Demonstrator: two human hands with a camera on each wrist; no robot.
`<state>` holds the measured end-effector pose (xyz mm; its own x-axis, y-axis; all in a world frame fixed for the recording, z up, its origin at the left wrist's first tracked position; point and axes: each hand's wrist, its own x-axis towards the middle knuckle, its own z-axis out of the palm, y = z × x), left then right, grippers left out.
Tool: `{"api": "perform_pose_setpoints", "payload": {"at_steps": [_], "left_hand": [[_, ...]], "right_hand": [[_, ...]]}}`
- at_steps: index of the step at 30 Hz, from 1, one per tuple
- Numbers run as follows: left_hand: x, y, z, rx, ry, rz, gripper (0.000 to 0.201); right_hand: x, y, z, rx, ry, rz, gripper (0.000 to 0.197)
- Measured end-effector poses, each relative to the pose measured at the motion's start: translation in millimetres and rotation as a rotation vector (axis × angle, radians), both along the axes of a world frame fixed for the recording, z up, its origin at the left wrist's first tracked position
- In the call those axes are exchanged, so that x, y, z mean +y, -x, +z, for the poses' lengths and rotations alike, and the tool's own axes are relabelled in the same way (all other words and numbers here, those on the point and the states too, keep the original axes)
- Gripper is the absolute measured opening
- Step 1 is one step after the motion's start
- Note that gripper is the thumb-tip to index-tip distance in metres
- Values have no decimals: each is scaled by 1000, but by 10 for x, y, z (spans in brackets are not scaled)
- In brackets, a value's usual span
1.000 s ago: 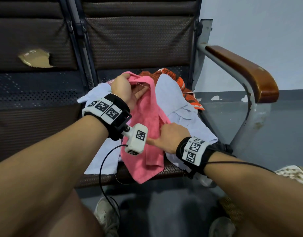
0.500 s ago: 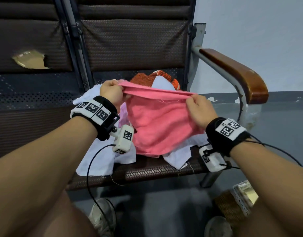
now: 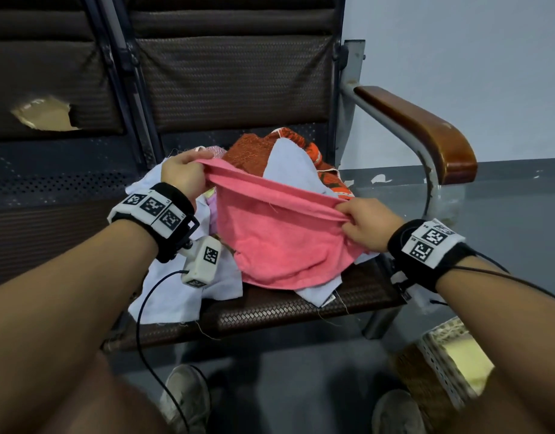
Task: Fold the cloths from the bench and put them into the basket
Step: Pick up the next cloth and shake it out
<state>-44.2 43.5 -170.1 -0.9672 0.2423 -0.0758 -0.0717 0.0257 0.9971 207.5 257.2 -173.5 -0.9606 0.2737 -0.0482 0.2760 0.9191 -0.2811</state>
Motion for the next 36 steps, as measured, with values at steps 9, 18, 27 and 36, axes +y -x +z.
{"api": "perform_pose_setpoints", "payload": {"at_steps": [9, 18, 27, 36], "left_hand": [[26, 60, -101, -40, 100, -66, 26], [-32, 48, -3, -109, 24, -61, 34], [-172, -27, 145, 357, 408, 17, 40], [-201, -92, 1047, 123, -184, -172, 18]], "right_hand": [[162, -94, 57, -46, 32, -247, 28], [64, -186, 97, 41, 233, -147, 24], [14, -132, 408, 38, 245, -340, 31], [128, 1, 1335, 327, 408, -288, 42]]}}
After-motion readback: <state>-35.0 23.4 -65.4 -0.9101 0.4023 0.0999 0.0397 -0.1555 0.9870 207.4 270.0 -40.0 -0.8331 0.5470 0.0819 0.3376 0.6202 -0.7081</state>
